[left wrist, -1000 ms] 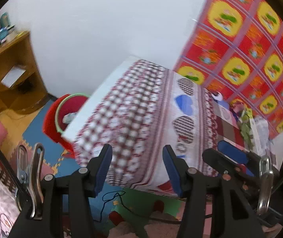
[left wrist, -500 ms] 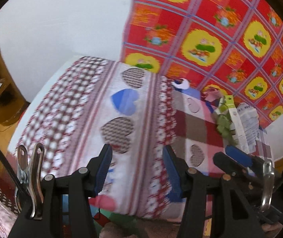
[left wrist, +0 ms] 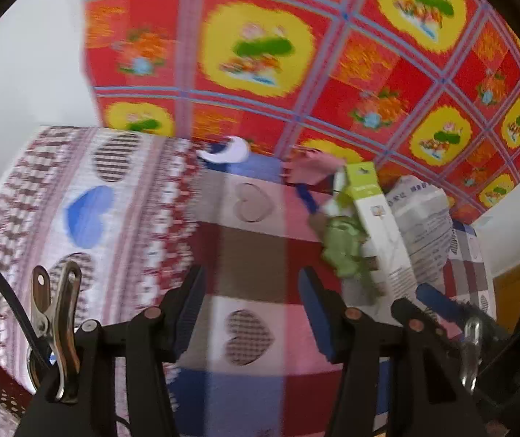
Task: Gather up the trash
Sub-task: 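Grasp the green cloth with the left gripper while the right grasps the selfie stick box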
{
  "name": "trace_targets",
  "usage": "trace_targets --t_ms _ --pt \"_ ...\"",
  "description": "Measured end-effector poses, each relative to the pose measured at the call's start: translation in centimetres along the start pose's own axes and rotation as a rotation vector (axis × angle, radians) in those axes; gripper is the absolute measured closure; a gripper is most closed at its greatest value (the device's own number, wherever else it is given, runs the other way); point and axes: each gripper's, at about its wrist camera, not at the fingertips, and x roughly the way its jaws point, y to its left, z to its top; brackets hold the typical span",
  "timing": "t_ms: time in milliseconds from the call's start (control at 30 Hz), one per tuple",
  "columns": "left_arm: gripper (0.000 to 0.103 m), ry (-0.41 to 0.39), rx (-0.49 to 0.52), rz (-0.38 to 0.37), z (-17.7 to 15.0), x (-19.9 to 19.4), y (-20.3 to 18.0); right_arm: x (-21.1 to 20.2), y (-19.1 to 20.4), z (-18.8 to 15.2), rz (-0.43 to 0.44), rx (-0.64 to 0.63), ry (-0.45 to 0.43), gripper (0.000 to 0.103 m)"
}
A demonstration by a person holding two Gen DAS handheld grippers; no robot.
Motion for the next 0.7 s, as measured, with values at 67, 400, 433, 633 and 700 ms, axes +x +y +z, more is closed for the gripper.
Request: trace_targets --t_ms 67,400,433,633,700 --pt "0.047 0.024 0.010 -0.022 0.5 1.5 -1.4 0.1 -1.3 -0.1 0.006 0.031 0.000 0.050" --pt "0.052 0.129 0.091 -0.093 1.6 8.8 -6.6 0.3 -4.8 -1.6 0.000 0.093 0.011 0.050" --pt "0.052 0.139 0.100 -0.093 1.5 9.3 -7.0 0.3 -5.1 -1.7 0.001 0.093 0.015 0.050" --pt "0.052 0.173 0.157 -0.097 1.1 12.2 -9.2 0.1 -6.0 -2.1 -0.007 0.097 0.021 0.050" --pt "0.052 0.172 0.169 -0.083 1.1 12.9 -9.6 0.0 -6.2 -2.1 -0.007 0.096 0.025 0.050"
